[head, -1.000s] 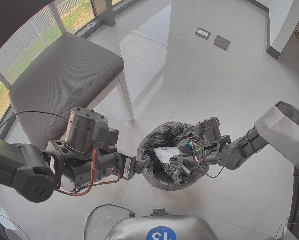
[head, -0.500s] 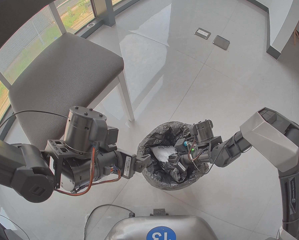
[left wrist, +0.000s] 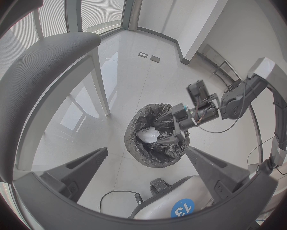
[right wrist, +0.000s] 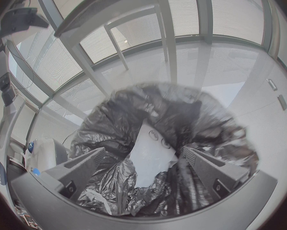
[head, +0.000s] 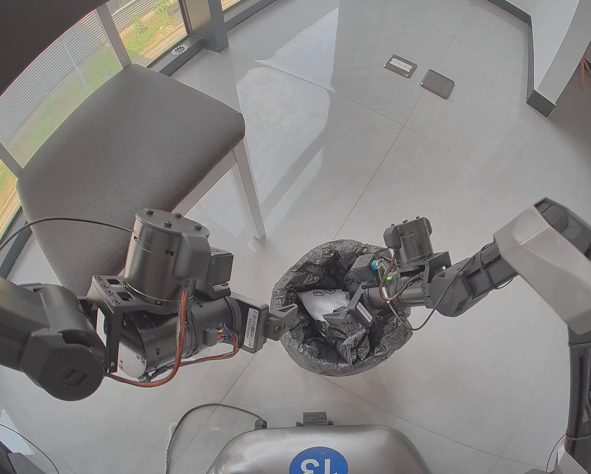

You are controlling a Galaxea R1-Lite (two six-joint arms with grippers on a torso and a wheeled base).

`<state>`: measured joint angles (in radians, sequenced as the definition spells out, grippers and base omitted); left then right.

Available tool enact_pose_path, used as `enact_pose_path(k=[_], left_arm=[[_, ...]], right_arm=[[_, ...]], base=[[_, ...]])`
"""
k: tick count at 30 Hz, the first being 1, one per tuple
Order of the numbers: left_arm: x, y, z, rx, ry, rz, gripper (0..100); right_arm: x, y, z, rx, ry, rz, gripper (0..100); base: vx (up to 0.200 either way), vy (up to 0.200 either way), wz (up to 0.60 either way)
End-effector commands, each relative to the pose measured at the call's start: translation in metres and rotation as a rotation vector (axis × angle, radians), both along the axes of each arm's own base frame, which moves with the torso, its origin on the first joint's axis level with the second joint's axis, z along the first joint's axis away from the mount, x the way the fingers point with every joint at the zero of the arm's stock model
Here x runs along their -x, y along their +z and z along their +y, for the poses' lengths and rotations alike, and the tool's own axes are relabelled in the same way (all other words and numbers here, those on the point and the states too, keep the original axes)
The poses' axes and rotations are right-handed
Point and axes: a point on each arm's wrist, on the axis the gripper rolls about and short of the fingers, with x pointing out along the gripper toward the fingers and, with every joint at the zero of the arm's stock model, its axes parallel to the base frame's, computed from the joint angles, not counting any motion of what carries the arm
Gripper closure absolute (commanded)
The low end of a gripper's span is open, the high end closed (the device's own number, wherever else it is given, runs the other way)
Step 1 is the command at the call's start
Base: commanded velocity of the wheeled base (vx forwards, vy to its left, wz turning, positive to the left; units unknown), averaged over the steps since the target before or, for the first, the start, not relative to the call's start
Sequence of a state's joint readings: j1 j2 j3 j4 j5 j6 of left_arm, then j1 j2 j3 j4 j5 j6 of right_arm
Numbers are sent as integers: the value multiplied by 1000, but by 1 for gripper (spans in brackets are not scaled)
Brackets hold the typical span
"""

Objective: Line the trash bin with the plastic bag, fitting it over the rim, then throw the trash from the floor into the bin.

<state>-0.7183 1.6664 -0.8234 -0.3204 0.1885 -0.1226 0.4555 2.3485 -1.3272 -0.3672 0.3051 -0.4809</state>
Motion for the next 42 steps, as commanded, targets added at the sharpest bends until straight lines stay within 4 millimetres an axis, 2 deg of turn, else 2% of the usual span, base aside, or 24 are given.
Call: enact_pose_path(k=[1,5,6,7,9,10,11,12,16,17,18,19,20,21,22,25,26,28,31,35,38,39,42], left_arm=[[3,8,3,15,3,-21,0],[3,11,12,9,41,-31,0],[3,11,12,9,41,-31,0],[3,15,18,9,65,-40,0],[4,18,26,4,86,-36,0],[5,19,36,-8,119,-22,0],[5,19,36,-8,119,-22,0],[4,22,49,-24,170,-15,0],[12,35,77,-23,273,-39,0],[13,36,79,-19,279,-44,0],[18,45,89,2,304,-75,0],[20,47,91,8,309,-82,0],[28,58,100,27,329,-116,0],[28,58,100,27,329,-116,0],[38,74,110,46,340,-181,0],[50,91,124,29,359,-267,0],[59,97,136,13,390,-308,0],[72,101,145,21,422,-339,0],[104,104,158,42,444,-363,0],[154,105,173,66,453,-363,0],[189,96,184,74,478,-344,0],[213,90,192,73,511,-349,0],[251,78,198,60,599,-358,0]], right_arm=[[20,61,-16,-50,-22,-81,0],[36,97,-37,-76,-65,-122,0],[36,97,-37,-76,-65,-122,0],[45,112,-54,-79,-104,-142,0],[53,119,-68,-78,-149,-149,0],[65,126,-83,-71,-207,-156,0],[65,126,-83,-71,-207,-156,0],[79,134,-96,-71,-269,-163,0],[111,149,-131,-62,-408,-191,0],[114,150,-133,-63,-418,-196,0],[132,155,-147,-55,-466,-206,0],[135,155,-149,-53,-474,-205,0],[156,155,-163,-36,-526,-202,0],[156,155,-163,-36,-526,-202,0],[181,157,-176,-24,-578,-208,0],[207,162,-187,-17,-627,-222,0],[224,167,-194,-16,-659,-238,0],[242,174,-197,-16,-688,-257,0],[279,178,-199,-29,-707,-300,0],[327,167,-200,-64,-711,-379,0],[351,159,-201,-105,-736,-425,0],[363,154,-202,-139,-757,-446,0],[383,141,-202,-191,-792,-477,0]], base=[[0,0,0],[0,0,0],[0,0,0],[0,0,0],[0,0,0],[0,0,0],[0,0,0],[0,0,0],[0,0,0],[0,0,0],[0,0,0],[0,0,0],[0,0,0],[0,0,0],[0,0,0],[0,0,0],[0,0,0],[0,0,0],[0,0,0],[0,0,0],[0,0,0],[0,0,0],[0,0,0]])
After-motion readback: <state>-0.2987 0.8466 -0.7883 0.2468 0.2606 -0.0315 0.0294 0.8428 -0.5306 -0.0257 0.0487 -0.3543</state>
